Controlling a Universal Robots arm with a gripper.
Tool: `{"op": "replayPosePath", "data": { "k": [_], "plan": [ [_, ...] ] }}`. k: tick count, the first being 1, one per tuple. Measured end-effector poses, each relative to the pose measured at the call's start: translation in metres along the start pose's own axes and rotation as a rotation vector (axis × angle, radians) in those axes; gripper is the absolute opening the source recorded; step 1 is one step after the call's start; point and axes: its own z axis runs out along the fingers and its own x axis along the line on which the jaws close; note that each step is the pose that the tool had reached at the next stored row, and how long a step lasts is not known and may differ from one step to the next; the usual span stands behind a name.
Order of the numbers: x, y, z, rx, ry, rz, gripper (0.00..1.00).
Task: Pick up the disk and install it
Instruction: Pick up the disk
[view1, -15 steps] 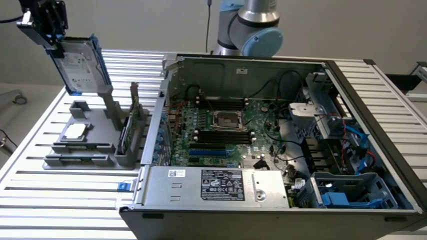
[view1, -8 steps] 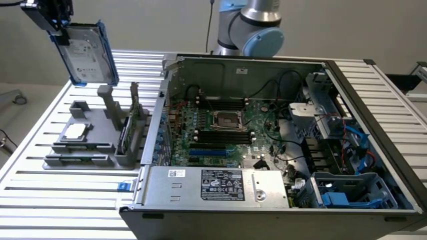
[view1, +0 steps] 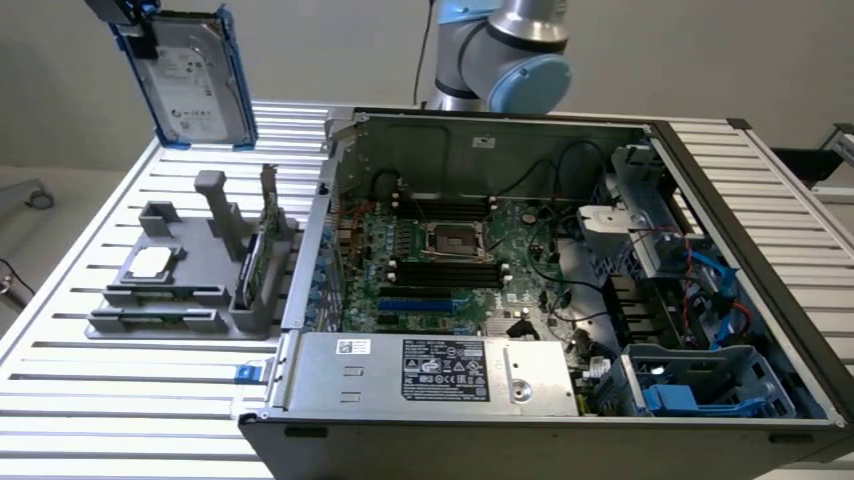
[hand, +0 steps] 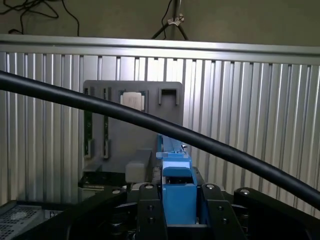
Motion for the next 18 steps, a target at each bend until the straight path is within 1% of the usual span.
{"op": "replayPosePath", "data": {
  "k": [11, 18],
  "plan": [
    [0.004, -0.0479, -0.0509, -0.0052, -0.0088, 0.0, 0.33],
    [0.009, -0.079, -0.0625, -0.0073, -0.0102, -0.001, 0.33]
  ]
}}
